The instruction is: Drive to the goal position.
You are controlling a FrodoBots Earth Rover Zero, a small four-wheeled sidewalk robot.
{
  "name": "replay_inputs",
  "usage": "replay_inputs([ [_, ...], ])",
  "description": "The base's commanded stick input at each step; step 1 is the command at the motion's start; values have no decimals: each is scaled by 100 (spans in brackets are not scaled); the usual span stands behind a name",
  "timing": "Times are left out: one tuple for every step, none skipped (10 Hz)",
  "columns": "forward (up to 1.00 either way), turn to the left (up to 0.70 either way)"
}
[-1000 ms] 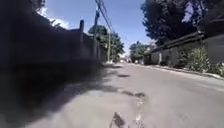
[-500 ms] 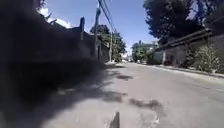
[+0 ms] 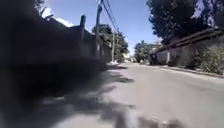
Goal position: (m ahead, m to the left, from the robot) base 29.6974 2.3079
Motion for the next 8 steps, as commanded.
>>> replay_inputs([
  [100, -35],
  [100, -39],
  [100, -40],
  [100, -40],
  [100, -25],
  [100, -6],
  [100, 0],
  [100, 0],
])
